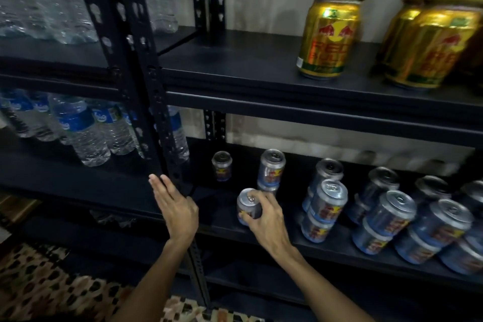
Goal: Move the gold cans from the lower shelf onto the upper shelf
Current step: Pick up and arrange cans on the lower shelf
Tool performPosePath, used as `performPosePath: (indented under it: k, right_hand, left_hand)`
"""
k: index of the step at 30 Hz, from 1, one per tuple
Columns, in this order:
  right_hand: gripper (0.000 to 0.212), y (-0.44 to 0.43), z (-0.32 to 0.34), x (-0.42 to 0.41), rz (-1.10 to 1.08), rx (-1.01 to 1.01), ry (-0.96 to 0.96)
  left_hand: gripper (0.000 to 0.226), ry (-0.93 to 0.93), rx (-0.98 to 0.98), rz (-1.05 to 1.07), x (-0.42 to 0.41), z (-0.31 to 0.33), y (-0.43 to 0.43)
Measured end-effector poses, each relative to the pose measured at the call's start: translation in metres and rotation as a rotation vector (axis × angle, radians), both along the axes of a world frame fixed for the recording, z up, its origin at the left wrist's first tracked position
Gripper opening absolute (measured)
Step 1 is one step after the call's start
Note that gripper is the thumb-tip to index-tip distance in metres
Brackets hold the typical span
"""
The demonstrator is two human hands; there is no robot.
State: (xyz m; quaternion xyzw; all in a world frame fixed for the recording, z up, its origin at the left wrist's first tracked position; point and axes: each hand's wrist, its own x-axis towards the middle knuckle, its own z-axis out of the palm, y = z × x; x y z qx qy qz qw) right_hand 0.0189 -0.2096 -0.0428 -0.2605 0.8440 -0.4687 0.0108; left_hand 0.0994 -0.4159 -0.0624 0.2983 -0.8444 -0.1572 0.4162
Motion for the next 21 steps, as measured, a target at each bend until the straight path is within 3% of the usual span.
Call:
performPosePath:
  k: [10, 21]
  right_hand:
    - [0.055, 0.035, -0.005, -0.004, 0.009, 0.004, -0.005]
    - [0.065, 0.039, -0.012, -0.003, 0.071, 0.071, -0.065]
  left_hand:
    - [0.092, 0.068, 0.002, 0.023, -0.002, -0.001, 0.0]
    - [0.085, 0.032, 0.02, 0.029, 0.0, 0.003, 0.002]
